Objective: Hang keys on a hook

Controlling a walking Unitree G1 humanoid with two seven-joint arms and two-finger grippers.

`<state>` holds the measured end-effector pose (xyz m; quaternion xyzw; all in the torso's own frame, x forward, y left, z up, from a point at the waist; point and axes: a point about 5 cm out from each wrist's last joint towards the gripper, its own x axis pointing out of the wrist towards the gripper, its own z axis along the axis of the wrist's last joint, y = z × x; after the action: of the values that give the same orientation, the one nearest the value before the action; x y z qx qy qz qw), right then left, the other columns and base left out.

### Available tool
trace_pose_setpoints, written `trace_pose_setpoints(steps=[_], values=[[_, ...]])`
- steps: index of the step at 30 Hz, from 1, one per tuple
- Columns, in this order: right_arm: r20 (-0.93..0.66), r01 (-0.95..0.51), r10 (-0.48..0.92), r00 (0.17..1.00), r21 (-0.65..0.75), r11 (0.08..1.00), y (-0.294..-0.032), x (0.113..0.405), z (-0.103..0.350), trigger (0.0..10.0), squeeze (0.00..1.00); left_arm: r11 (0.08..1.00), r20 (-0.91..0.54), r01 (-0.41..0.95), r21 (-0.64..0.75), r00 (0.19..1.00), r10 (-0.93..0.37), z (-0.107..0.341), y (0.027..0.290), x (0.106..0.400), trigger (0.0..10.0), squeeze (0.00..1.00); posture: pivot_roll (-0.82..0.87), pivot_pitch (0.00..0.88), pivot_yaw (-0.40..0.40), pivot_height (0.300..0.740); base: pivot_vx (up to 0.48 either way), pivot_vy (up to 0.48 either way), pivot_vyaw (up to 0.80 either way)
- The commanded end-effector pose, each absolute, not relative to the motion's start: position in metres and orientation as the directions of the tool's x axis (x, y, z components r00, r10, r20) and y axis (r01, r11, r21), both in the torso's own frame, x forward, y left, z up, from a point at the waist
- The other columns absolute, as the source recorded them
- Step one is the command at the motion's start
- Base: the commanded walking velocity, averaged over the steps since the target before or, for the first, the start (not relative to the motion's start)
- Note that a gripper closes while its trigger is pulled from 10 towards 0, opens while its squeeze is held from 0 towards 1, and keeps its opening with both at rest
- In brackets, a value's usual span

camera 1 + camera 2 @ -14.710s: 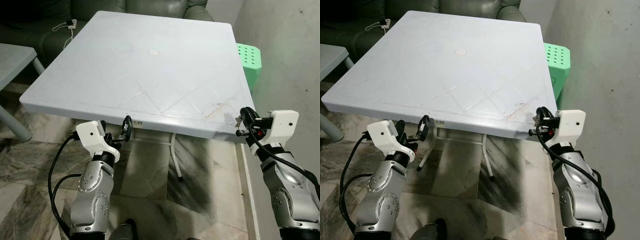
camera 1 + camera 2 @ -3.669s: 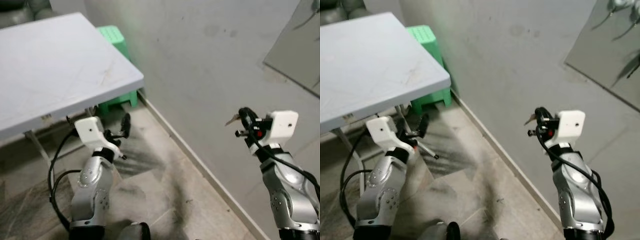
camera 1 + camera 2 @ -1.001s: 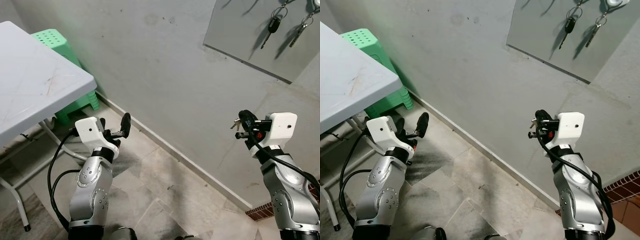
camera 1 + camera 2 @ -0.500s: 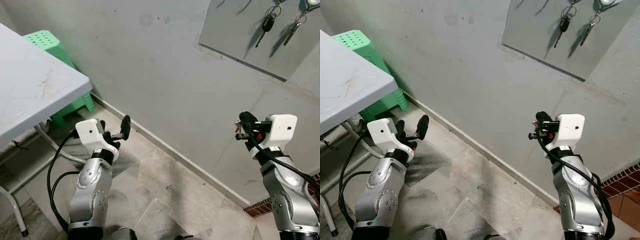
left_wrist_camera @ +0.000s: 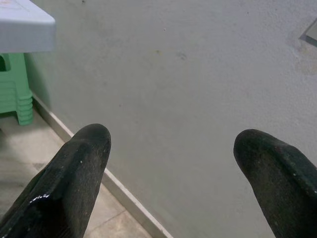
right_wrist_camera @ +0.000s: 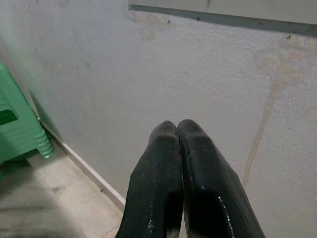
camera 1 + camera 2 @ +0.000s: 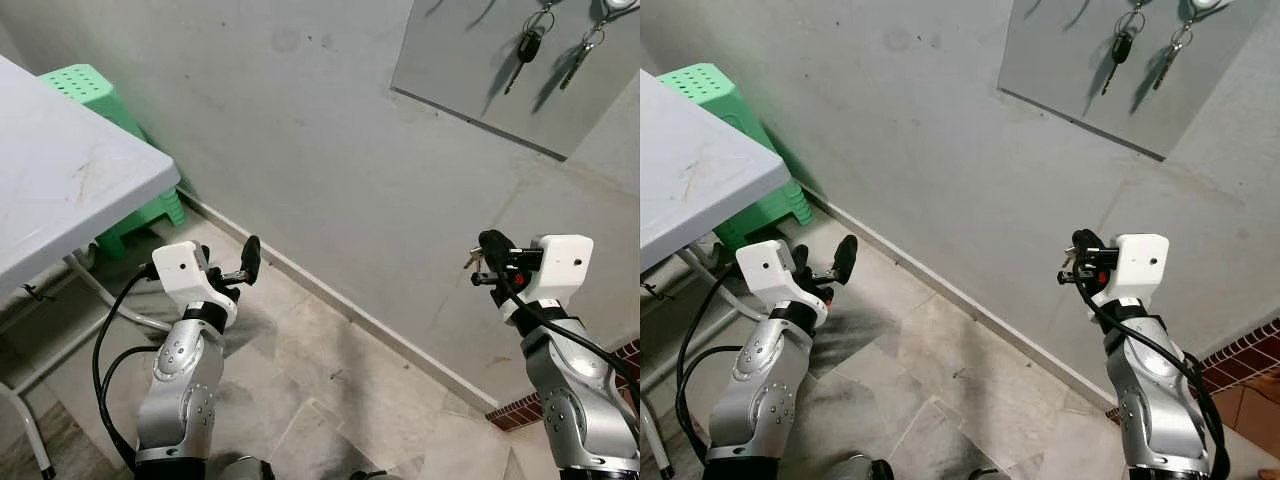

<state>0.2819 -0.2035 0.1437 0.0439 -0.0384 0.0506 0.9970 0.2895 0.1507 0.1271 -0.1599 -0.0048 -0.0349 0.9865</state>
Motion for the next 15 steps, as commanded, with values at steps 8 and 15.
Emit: trace_pose_setpoints(steps=[8,15], values=[[0.093,-0.092,0.084,0.992,0.077,0.993,-0.2041,0.2781,0.1473,10.0,0.0,0.948,0.032,0.093,-0.303,0.996,-0.088,0.131,0.149,0.2884,10.0,0.0,-0.04,0.156,-0.037,0.74,0.0,0.0,-0.77],[0.092,-0.095,0.088,0.992,0.076,0.993,-0.2037,0.2789,0.1472,10.0,0.0,0.95,0.034,0.092,-0.297,0.996,-0.085,0.1317,0.1496,0.2881,10.0,0.0,-0.04,0.159,-0.04,0.74,0.0,0.0,-0.77]])
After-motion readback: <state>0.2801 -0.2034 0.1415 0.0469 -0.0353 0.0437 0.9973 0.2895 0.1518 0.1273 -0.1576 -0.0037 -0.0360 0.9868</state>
